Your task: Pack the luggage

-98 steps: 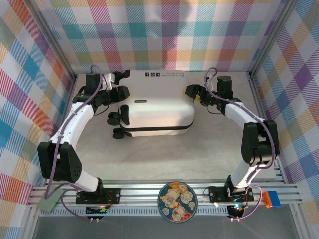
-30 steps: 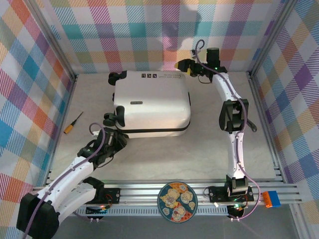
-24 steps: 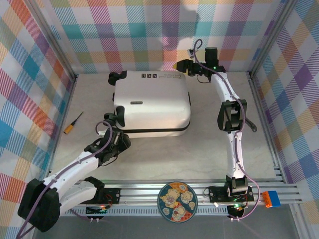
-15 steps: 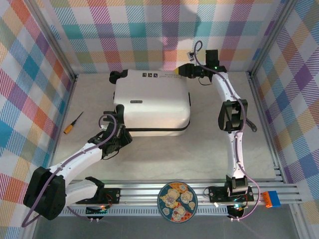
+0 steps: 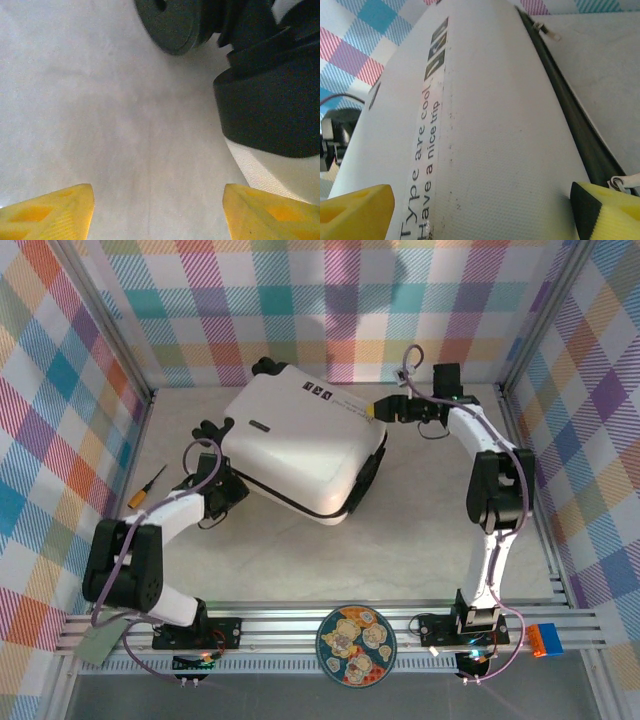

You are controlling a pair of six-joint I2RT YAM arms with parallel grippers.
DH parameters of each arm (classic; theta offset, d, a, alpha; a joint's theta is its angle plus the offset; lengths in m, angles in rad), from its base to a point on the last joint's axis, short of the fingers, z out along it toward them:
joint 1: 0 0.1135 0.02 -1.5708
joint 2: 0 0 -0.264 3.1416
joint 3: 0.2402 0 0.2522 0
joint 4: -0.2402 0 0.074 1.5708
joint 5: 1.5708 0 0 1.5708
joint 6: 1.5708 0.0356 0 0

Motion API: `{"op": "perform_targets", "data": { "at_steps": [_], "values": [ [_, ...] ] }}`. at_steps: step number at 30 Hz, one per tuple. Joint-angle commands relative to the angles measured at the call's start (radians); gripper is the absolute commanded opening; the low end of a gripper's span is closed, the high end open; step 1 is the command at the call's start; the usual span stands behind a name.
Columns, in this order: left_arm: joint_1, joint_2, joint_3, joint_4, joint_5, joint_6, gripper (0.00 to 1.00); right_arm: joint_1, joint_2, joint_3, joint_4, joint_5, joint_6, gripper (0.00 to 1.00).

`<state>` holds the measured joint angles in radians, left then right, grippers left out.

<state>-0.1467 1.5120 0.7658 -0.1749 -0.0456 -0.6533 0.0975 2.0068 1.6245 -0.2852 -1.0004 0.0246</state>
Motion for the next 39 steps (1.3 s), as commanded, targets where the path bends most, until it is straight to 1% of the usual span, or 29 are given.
{"op": "perform_targets", "data": {
  "at_steps": [1,2,5,8,10,13,14,16,18,20,22,25,26,28,32,35,39],
  "values": [
    [-0.009,0.1,0.089,0.17,0.133,0.044,0.67,0.062,-0.163,-0.198,0.091,-0.081,0.051,0.89],
    [-0.008,0.13,0.11,0.174,0.146,0.047,0.67,0.065,-0.215,-0.275,0.141,-0.064,0.075,0.89],
    [-0.01,0.19,0.169,0.183,0.168,0.049,0.65,0.075,-0.367,-0.488,0.215,0.001,0.107,0.89],
    [-0.01,0.224,0.223,0.178,0.177,0.055,0.65,0.1,-0.511,-0.669,0.29,0.033,0.156,0.9],
    [-0.011,0.237,0.258,0.17,0.184,0.062,0.65,0.138,-0.588,-0.757,0.336,0.038,0.189,0.9],
    [-0.013,0.251,0.307,0.146,0.186,0.079,0.65,0.234,-0.702,-0.862,0.395,0.075,0.249,0.91],
    [-0.013,0.254,0.327,0.139,0.183,0.091,0.66,0.268,-0.741,-0.888,0.413,0.086,0.273,0.91],
    [-0.013,0.266,0.367,0.128,0.173,0.121,0.67,0.303,-0.811,-0.927,0.433,0.126,0.31,0.92],
    [-0.013,0.296,0.434,0.092,0.17,0.158,0.67,0.304,-0.873,-0.946,0.412,0.166,0.325,0.94],
    [-0.013,0.335,0.513,0.069,0.202,0.195,0.67,0.304,-0.921,-0.931,0.33,0.249,0.3,0.96],
    [-0.012,0.372,0.595,0.031,0.223,0.219,0.67,0.303,-0.947,-0.9,0.23,0.355,0.287,0.98],
    [-0.013,0.405,0.69,-0.046,0.22,0.263,0.67,0.298,-0.968,-0.881,0.169,0.453,0.306,1.0],
    [-0.013,0.403,0.702,-0.073,0.208,0.275,0.66,0.297,-0.972,-0.88,0.16,0.466,0.313,1.0],
    [-0.012,0.375,0.682,-0.112,0.156,0.285,0.67,0.295,-0.979,-0.886,0.146,0.508,0.328,1.0],
    [-0.007,0.281,0.569,-0.155,0.077,0.283,0.68,0.295,-0.971,-0.89,0.108,0.586,0.329,0.99],
    [-0.007,0.208,0.491,-0.183,0.019,0.28,0.68,0.295,-0.951,-0.894,0.11,0.596,0.331,0.99],
    [-0.008,0.089,0.354,-0.171,-0.044,0.249,0.68,0.292,-0.941,-0.908,0.119,0.613,0.328,0.99]
  ]
}}
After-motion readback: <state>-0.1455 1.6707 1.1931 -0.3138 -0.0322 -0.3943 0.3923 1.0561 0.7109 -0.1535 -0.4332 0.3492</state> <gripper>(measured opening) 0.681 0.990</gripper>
